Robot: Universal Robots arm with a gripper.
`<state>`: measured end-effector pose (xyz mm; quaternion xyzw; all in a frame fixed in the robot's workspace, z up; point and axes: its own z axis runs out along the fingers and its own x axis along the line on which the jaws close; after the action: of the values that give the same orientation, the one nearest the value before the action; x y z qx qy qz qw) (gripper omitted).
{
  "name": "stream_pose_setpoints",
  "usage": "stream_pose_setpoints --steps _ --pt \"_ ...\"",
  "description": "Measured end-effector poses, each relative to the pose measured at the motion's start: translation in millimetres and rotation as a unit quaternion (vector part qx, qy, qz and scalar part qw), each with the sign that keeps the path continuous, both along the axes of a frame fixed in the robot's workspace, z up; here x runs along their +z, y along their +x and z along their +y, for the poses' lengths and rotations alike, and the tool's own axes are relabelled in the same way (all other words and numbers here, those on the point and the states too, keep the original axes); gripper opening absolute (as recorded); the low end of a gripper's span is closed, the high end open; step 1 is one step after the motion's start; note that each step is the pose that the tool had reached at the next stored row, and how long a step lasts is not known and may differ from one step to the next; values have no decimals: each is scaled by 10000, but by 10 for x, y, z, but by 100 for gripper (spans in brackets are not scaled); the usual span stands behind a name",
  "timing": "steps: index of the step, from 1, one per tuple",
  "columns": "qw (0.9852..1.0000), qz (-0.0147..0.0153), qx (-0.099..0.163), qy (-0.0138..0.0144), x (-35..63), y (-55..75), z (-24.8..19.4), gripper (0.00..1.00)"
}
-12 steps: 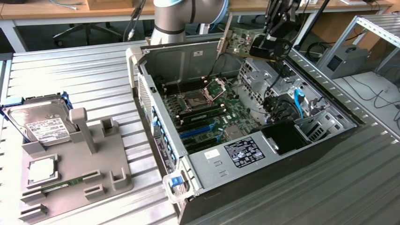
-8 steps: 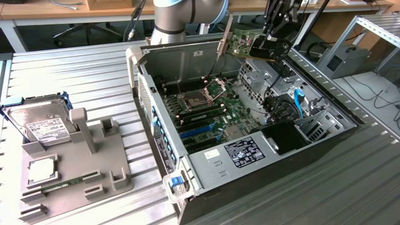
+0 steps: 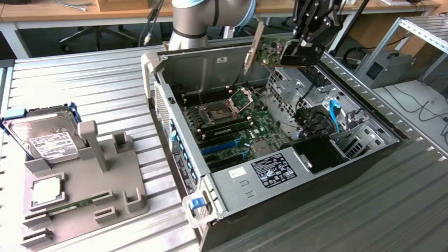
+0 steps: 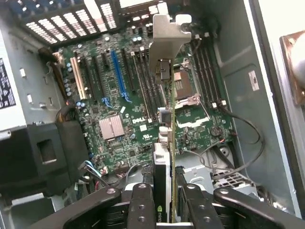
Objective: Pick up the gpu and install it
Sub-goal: 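Insert the gpu into the slot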
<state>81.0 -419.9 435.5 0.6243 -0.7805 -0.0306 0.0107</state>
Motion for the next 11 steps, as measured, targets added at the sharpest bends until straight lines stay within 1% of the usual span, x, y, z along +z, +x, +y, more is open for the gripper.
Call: stream_pose_setpoints --steps 2,4,7,8,11 --pt "9997 0 231 -2 -1 0 0 27" --pt "9993 0 382 -3 -2 0 0 27" --pt "9980 0 636 -4 -4 0 0 27" --pt "9970 0 768 -4 -5 0 0 27" --pt "9968 0 798 -4 -5 0 0 27"
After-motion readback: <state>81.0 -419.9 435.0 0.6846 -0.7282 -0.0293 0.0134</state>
